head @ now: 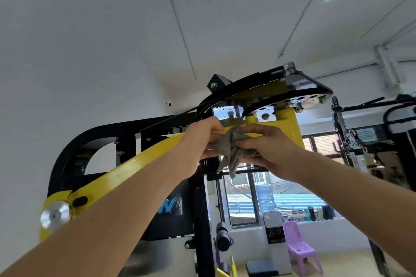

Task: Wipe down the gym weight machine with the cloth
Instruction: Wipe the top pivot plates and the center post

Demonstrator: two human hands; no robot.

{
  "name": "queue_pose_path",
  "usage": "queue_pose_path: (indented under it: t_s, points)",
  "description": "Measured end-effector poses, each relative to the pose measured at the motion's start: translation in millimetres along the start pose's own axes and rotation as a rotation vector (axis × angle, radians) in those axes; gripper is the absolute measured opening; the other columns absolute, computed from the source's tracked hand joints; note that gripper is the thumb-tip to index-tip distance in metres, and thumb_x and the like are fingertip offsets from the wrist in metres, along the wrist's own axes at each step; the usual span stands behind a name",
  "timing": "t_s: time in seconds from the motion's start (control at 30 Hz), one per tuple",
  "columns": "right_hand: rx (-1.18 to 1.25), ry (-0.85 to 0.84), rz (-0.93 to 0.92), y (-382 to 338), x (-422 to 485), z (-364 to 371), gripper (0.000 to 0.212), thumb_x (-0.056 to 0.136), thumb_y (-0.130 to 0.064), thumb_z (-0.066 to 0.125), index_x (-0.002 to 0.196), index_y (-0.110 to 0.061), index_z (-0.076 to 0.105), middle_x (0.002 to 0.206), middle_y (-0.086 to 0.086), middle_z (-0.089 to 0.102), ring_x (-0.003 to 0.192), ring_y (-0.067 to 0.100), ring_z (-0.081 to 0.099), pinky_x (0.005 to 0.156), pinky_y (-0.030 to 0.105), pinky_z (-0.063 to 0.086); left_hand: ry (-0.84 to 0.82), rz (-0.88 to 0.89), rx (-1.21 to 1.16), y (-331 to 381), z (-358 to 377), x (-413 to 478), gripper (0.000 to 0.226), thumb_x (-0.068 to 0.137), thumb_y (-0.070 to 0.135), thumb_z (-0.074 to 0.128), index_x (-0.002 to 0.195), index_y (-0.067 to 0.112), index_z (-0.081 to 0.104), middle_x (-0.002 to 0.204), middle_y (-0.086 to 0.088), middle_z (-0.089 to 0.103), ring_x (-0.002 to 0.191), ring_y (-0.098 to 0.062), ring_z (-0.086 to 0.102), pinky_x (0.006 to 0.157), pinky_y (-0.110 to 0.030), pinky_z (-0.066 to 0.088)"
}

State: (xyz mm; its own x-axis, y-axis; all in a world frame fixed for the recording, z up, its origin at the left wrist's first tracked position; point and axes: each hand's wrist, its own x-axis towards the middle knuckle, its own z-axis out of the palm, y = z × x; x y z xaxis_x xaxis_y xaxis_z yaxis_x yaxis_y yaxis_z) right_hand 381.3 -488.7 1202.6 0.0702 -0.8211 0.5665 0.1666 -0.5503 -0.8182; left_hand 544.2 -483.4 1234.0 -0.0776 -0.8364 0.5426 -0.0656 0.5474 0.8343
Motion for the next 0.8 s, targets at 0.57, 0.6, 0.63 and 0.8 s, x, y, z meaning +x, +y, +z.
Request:
queue_pose_path:
  t_s: [0.57,0.6,0.63,0.8]
  points:
    - [-0.889,0.139,-0.314,-15,42,27,0.048,0.097,-0.052,0.054,0.126,-0.015,0.063,0.118,0.006,0.070,0.111,0.024,0.065,0.093,0.025,0.048,0.037,0.538,0.517,59,-23,-14,0.025,0.099,0.045,0.057,0.098,0.031,0.078,0.096,0.011,0.077,0.095,-0.005,0.070,0.090,-0.024,0.049]
    - [-0.858,0.132,-0.324,-16,43,27,0.049,0.098,-0.054,0.052,0.127,-0.016,0.063,0.121,0.006,0.069,0.113,0.025,0.064,0.093,0.024,0.047,0.056,0.516,0.523,60,-22,-14,0.025,0.098,0.048,0.058,0.096,0.031,0.078,0.097,0.014,0.076,0.099,-0.004,0.069,0.096,-0.029,0.049]
    - [-0.832,0.109,-0.317,-17,41,25,0.050,0.098,-0.054,0.052,0.128,-0.016,0.063,0.124,0.006,0.068,0.115,0.025,0.063,0.097,0.025,0.047,0.072,0.494,0.530,60,-20,-14,0.026,0.097,0.050,0.059,0.096,0.030,0.077,0.097,0.014,0.075,0.101,-0.004,0.068,0.099,-0.032,0.049]
    - [-0.741,0.141,-0.408,-24,17,-3,0.045,0.101,-0.050,0.046,0.126,-0.017,0.063,0.121,0.006,0.067,0.112,0.022,0.063,0.079,0.008,0.039,0.173,0.448,0.531,60,-3,-20,0.044,0.083,0.070,0.064,0.091,0.027,0.073,0.098,0.011,0.074,0.105,-0.010,0.066,0.105,-0.043,0.047]
